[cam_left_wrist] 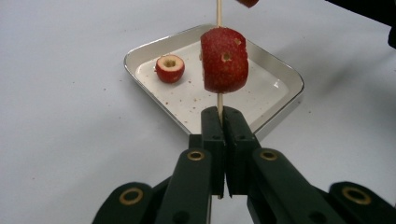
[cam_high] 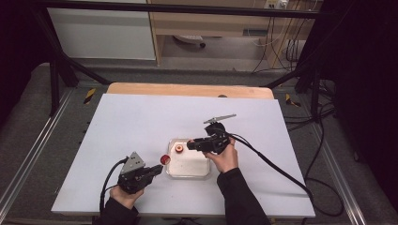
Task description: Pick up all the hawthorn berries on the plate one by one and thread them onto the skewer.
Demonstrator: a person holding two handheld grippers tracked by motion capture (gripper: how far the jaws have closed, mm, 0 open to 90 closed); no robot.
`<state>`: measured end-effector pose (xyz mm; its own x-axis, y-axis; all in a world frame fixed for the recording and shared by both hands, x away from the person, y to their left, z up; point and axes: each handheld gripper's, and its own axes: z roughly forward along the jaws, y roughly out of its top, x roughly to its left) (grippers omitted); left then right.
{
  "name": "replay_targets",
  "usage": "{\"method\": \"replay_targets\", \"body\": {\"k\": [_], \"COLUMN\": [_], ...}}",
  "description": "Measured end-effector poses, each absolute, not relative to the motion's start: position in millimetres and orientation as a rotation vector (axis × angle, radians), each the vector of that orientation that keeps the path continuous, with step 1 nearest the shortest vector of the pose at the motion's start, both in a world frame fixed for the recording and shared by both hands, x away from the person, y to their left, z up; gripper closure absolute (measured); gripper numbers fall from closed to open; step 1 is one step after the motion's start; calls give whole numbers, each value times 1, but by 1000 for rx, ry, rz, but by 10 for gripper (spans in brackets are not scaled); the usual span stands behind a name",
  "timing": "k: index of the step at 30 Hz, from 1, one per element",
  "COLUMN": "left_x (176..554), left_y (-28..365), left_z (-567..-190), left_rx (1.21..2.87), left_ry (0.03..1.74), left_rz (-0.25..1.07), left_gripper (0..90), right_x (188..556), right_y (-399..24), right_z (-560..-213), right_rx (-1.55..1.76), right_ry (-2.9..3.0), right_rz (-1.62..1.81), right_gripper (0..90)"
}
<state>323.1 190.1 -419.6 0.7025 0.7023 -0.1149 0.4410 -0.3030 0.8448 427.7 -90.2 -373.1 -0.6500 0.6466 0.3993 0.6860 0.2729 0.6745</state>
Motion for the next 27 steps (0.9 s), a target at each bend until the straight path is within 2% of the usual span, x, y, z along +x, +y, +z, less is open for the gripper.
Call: {"method": "replay_targets", "body": {"k": [12,27], "left_x": [319,316], "left_y": [187,183], "left_z": [-417,-414], "left_rx": [1902,1879], "left_ry": [913,937], "left_rz": [339,334], "left_gripper": [881,881], "right_x": [410,402], "right_y": [-108,-105], "right_z": [-383,-390], "right_rx": [-1367,-1388], "right_ry": [-2136,-1879], "right_rz": [-1788,-2105], "right_gripper": [614,615]}}
